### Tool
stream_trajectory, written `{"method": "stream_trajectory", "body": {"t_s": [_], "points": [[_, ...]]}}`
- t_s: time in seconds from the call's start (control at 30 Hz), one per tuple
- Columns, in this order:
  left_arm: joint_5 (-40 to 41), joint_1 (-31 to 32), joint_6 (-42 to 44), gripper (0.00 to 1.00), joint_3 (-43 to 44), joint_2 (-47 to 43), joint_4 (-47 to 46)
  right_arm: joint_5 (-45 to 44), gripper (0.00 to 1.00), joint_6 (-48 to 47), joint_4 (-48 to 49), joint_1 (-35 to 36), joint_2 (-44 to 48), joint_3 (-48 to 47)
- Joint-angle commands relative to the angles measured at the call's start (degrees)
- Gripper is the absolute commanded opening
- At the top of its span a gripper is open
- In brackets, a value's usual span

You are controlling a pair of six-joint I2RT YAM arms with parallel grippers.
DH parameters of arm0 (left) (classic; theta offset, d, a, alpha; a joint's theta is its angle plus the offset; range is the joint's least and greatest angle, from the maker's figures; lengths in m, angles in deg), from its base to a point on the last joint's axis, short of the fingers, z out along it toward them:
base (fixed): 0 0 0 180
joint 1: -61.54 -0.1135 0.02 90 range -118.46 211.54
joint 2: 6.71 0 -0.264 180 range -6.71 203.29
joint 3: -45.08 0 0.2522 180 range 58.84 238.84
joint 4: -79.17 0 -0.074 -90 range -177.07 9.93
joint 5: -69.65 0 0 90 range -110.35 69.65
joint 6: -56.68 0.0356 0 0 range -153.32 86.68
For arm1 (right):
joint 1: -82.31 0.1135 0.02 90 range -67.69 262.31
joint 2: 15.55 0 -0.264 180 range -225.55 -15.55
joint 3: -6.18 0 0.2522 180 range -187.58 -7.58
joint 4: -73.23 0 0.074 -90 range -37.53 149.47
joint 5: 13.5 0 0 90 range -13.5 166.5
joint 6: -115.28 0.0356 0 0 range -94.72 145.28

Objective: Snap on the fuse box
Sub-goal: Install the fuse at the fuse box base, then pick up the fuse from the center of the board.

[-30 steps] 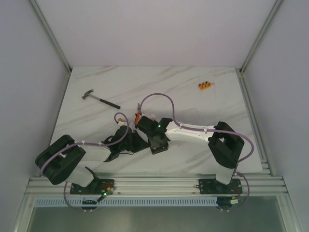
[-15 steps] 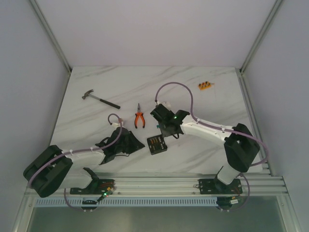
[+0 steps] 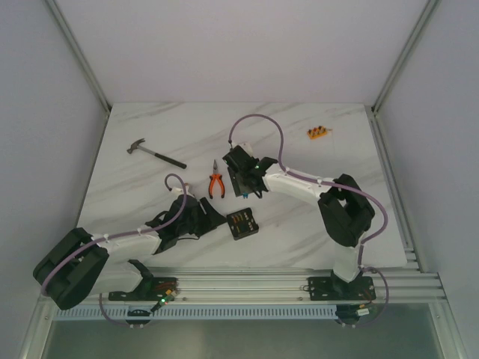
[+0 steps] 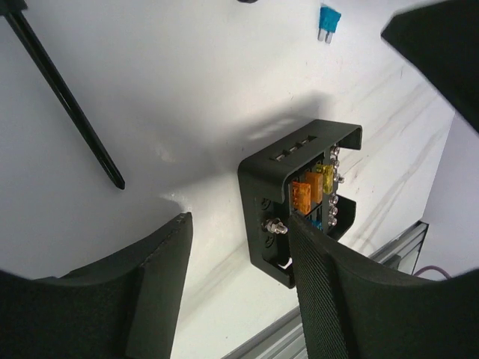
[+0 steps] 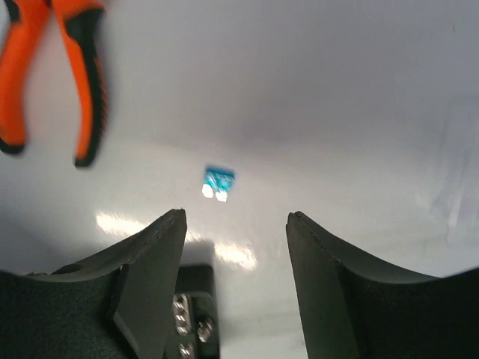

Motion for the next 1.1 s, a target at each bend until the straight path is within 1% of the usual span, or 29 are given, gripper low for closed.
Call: {"method": "stream_trajectory", "body": {"t_s": [0.0, 0.27, 0.43, 0.7, 0.83, 0.97, 1.07], "points": [[1.3, -1.2, 2.1, 0.66, 0.0, 0.2, 5.1, -1.0, 0.63, 2.4, -1.7, -0.3, -6.1, -6.6], [1.8, -2.2, 2.9, 0.79, -0.7, -2.1, 6.1, 1.9, 0.60, 5.6, -2.1, -1.8, -9.5, -8.0], [2.0, -2.4, 3.0, 0.87, -0.7, -2.0, 6.2, 3.8, 0.55, 5.7, -2.0, -2.0, -11.5, -9.0], [1.9, -2.5, 3.4, 0.96, -0.5, -2.1, 6.3, 6.8, 0.46, 6.4, -1.9, -2.7, -13.1, -9.0], [1.9, -2.5, 3.4, 1.00, -0.5, -2.1, 6.3, 7.4, 0.39, 6.8, -2.0, -2.9, -13.4, -8.2], [1.8, -2.5, 3.5, 1.00, -0.5, -2.2, 6.4, 7.5, 0.35, 7.2, -1.8, -2.9, -13.4, -7.3], [1.8, -2.5, 3.4, 1.00, -0.4, -2.2, 6.4, 6.5, 0.29, 7.4, -1.8, -3.0, -13.2, -6.9]]}}
